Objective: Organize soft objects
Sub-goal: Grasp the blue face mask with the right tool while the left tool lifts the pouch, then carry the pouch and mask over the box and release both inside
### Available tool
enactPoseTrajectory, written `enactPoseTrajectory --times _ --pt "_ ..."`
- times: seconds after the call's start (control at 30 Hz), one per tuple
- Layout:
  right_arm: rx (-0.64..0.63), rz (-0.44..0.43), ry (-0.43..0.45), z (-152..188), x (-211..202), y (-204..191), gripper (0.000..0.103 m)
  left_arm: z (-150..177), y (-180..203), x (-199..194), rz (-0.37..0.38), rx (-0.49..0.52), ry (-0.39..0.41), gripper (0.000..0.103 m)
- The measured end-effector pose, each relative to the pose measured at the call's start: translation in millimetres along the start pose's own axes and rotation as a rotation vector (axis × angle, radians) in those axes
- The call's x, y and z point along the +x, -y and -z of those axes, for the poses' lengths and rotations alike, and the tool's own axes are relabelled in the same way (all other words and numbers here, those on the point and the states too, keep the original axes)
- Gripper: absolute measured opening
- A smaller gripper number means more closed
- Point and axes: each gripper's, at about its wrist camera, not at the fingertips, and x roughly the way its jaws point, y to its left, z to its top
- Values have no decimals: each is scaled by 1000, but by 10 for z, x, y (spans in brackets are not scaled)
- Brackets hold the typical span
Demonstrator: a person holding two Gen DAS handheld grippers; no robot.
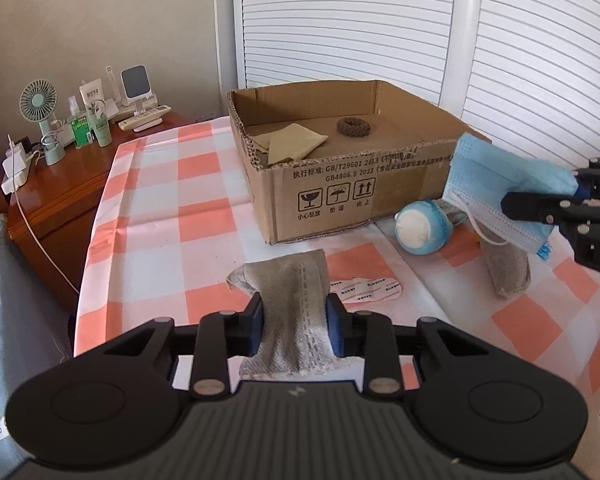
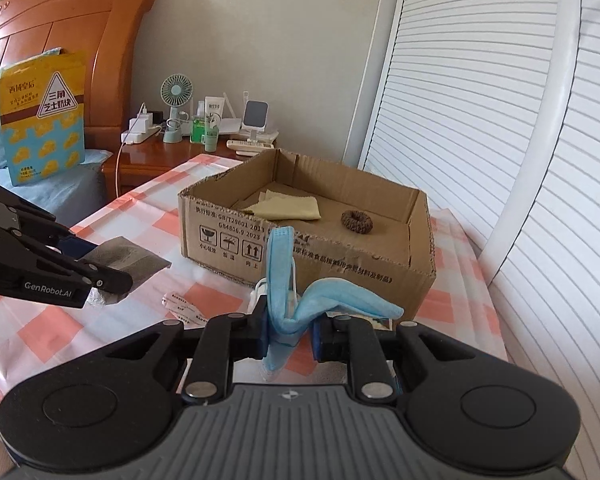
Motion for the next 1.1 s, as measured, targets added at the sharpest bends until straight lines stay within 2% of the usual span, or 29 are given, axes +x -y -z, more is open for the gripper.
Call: enactPoseTrajectory --times 0.23,0.67,0.9,1.1 --pt "-35 -8 67 -214 -203 93 22 -75 79 -137 30 29 20 30" --pt "-61 -24 118 -579 -313 329 22 -425 132 -279 64 77 73 30" --pt "-57 -10 92 -662 -133 440 22 -850 162 -130 89 109 100 30" --pt "-47 -9 71 -693 25 511 22 -1299 178 236 84 104 114 33"
